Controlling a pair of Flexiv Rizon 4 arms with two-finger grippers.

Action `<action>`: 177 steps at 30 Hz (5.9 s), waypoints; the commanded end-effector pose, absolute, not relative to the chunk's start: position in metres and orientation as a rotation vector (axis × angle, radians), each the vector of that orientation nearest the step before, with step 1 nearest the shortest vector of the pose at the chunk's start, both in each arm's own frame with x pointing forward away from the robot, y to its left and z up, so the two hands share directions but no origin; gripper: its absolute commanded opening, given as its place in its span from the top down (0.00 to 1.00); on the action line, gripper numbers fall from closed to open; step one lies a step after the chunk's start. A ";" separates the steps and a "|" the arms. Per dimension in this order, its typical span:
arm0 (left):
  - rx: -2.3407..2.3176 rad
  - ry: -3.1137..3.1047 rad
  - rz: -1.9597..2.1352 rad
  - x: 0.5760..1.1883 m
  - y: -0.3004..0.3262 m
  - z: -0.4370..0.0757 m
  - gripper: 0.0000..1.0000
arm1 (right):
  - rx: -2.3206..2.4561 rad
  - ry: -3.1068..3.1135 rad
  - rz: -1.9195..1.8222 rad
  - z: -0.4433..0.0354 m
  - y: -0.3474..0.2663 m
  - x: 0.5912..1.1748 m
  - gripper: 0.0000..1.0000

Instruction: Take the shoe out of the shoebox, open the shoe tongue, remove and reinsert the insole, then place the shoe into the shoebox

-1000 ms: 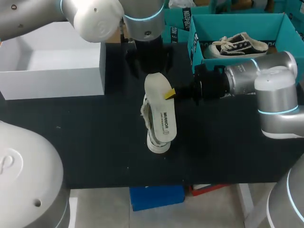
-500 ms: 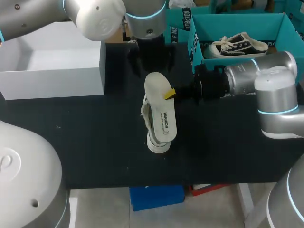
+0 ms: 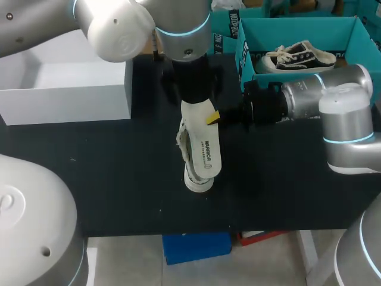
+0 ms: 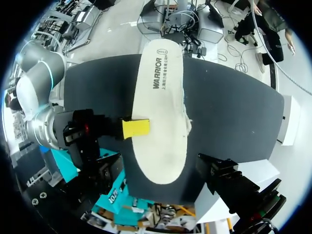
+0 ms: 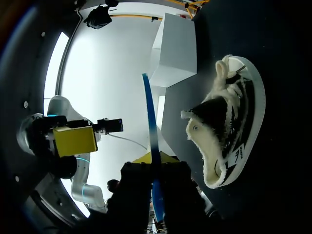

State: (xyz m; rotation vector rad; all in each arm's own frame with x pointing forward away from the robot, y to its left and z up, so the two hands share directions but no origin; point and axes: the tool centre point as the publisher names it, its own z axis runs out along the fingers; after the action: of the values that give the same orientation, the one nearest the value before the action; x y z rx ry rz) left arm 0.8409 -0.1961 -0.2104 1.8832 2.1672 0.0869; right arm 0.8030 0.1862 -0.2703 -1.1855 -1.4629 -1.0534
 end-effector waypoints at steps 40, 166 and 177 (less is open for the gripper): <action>1.961 2.059 0.001 0.702 -0.206 -0.232 0.00 | -1.187 -1.463 -1.052 -0.270 0.187 0.803 1.00; 0.984 1.300 -1.011 0.827 -0.185 -0.259 0.00 | -1.187 -1.463 -1.052 -0.270 0.187 0.803 1.00; 0.989 1.297 -1.012 0.833 -0.193 -0.261 0.56 | -1.187 -1.463 -1.052 -0.270 0.187 0.803 1.00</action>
State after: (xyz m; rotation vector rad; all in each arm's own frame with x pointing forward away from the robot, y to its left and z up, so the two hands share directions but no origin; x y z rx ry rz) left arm 0.8309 -0.1888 -0.2602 0.9909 1.2969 -1.0180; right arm 0.8030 0.1860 -0.2702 -1.1856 -1.4632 -1.0528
